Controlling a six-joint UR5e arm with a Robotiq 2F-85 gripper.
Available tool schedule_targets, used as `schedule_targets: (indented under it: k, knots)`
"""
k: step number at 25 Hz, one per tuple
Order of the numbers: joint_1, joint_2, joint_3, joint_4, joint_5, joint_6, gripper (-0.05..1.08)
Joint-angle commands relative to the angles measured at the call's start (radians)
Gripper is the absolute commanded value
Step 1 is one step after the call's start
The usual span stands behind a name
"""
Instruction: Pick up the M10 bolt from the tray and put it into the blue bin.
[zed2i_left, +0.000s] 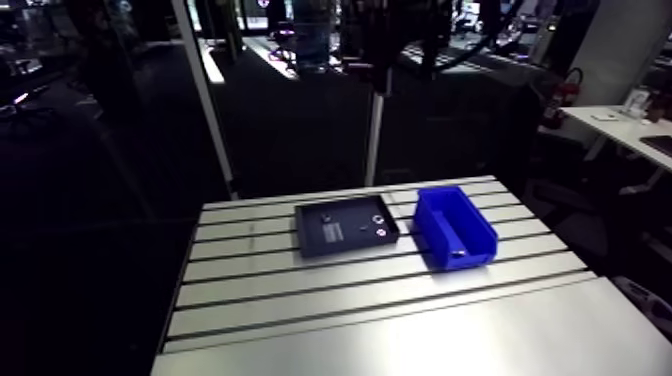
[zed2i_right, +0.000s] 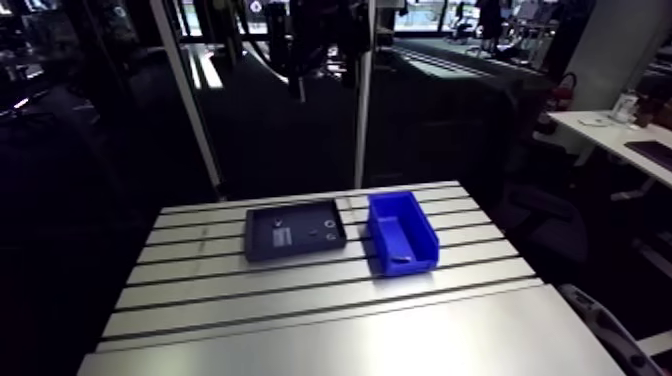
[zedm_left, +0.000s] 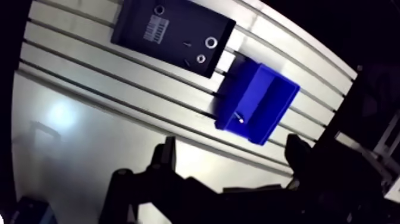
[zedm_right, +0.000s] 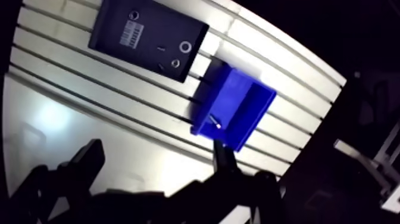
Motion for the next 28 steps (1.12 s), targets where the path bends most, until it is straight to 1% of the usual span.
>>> schedule_targets:
  k: [1,5,7,11,14,16,20,28]
  knots:
    - [0.009,-0.037,-0.023,0.076,0.001,0.365,0.01]
    - [0.005,-0.063,-0.012,0.086,0.007,0.442,0.01]
    - [0.006,-0.073,0.002,0.09,0.013,0.471,0.01]
    - [0.012,-0.086,0.02,0.084,0.024,0.509,0.01]
    - [0.014,-0.092,0.026,0.083,0.027,0.525,0.01]
    - [0.016,-0.092,0.035,0.081,0.036,0.541,0.01]
    - [0.028,-0.094,0.04,0.081,0.036,0.549,0.01]
    - [0.028,-0.105,0.043,0.081,0.033,0.549,0.01]
